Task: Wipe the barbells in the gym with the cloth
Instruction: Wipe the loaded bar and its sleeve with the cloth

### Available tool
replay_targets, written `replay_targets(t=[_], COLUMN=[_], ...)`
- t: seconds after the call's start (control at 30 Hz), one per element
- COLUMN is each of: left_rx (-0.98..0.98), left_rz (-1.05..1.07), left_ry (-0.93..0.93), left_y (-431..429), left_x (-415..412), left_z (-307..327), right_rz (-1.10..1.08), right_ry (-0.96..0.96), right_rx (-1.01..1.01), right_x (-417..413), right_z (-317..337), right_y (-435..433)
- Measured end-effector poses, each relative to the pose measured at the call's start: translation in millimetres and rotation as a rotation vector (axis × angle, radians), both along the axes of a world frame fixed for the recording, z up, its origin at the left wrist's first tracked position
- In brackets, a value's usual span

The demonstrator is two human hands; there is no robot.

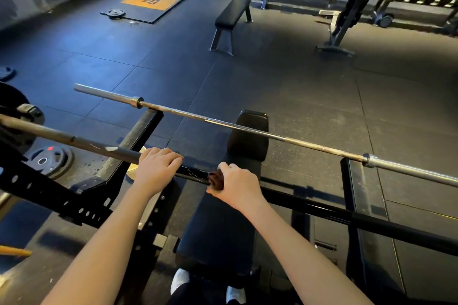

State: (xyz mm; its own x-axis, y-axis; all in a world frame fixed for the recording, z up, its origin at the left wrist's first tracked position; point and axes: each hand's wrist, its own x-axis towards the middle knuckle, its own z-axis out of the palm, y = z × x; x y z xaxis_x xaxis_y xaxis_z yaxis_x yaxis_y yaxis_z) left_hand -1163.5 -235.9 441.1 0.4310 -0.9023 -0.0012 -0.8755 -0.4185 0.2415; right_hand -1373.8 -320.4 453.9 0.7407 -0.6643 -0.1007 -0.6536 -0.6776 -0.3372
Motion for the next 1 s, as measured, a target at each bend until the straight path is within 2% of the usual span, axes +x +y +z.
replay_targets(t=[0.1, 0.2, 0.37, 0.5, 0.67, 0.87, 1.0], left_rx=[0.042, 0.084, 0.075, 0.011, 0.002, 0.047, 0.134], left_rz=[-0.04, -0.096, -0.125, -0.1, -0.137, -0.114, -0.026], left_ry=[0.051, 0.108, 0.133, 0.231, 0.141, 0.153, 0.059], left_y=[1.8, 4.8, 7.2, 11.4, 24.1, 24.6, 30.7], left_x=[3.2, 6.2, 9.4, 16.8, 24.7, 26.6, 36.0], left_z=[2.9, 9.5, 11.2, 13.7, 14.6, 14.5, 16.2], right_rz=[-0.037, -0.049, -0.159, -0.153, -0.06, -0.116, -0.104], right_ry=[-0.053, -0.084, 0.002, 0.073, 0.015, -0.006, 0.144], right_rx=[0.048, -0.011, -0.071, -0.122, -0.079, -0.128, -0.154], right_x=[-5.7, -27.0, -73.0, -37.2, 24.3, -29.1, -43.6], right_z=[1.6, 1.9, -2.7, 1.5, 3.8, -1.0, -3.1], right_y=[0.5, 7.0, 4.1, 11.3, 22.3, 19.6, 15.3])
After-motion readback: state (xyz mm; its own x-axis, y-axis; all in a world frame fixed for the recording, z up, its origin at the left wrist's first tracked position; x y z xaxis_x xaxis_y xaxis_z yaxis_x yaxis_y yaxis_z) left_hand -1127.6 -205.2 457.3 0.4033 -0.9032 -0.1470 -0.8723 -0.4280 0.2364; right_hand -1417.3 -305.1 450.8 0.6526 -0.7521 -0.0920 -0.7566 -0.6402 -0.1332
